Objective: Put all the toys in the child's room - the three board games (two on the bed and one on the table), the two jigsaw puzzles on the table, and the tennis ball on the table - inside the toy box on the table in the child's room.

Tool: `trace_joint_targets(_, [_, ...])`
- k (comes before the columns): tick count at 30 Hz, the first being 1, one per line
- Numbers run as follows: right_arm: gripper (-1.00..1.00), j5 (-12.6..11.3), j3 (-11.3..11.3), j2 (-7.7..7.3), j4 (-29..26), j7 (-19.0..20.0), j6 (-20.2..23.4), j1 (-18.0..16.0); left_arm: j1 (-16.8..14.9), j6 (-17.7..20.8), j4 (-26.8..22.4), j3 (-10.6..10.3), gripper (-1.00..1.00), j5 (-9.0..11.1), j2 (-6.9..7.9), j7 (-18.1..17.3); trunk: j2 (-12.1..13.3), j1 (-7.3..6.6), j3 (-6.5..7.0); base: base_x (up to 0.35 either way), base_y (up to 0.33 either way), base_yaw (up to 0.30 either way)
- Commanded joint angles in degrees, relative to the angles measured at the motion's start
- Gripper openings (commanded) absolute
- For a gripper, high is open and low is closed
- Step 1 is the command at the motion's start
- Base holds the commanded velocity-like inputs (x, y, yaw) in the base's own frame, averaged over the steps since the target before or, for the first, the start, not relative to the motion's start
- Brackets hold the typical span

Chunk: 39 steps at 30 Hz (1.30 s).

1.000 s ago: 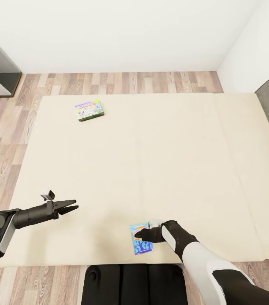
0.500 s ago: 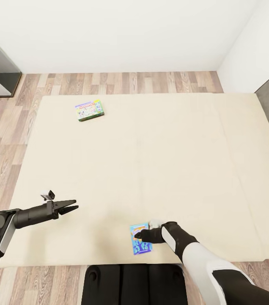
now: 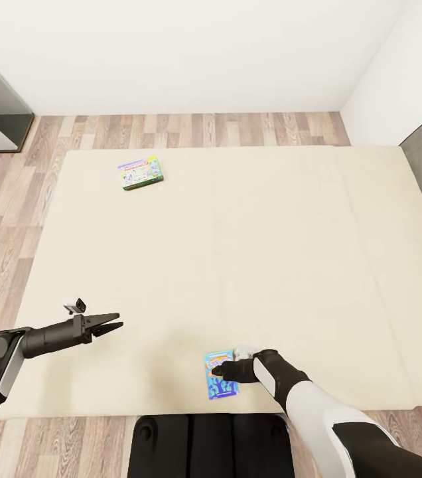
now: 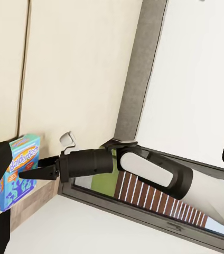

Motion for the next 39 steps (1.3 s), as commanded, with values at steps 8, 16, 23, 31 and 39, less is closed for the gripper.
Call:
trace_joint_targets(8, [1.0,-1.26,-0.33,0.03,-0.07,0.16,0.09,0.03,-0.04,0.6,0.01,-0.03,1.0,0.04,0.0,-0.17,-0.06,0.05,-0.07,0.0,0.04,0.0])
trace_joint_targets(16, [1.0,-1.26,-0.33,0.03,-0.07,0.16,0.09,0.03,-0.04,0.6,0.01,-0.03,1.0,0.04,0.0,-0.17,-0.06,0.05,-0.07,0.0,0.014,0.0])
trace_joint_targets(23, [1.0,-1.26,-0.33,0.03,-0.07,0.16,0.09,0.03,-0.04,0.6,0.01,-0.03,1.0,0.04,0.0,-0.17,-0.06,0.05,-0.07,0.0,0.01,0.0])
trace_joint_targets(31, [1.0,-1.26,-0.33,0.03,-0.06,0.17,0.09,0.03,-0.04,0.6,0.02,-0.03,1.0,0.04,0.0,-0.17,-0.06,0.05,-0.07,0.0,0.069,0.0])
trace_joint_targets(39, [1.0,-1.26,-0.33,0.03,-0.07,0.16,0.09,0.03,-0.04,0.6,0.03,-0.03,1.0,0.04,0.0,-0.17,-0.06,0.05,-0.07,0.0,0.006,0.0])
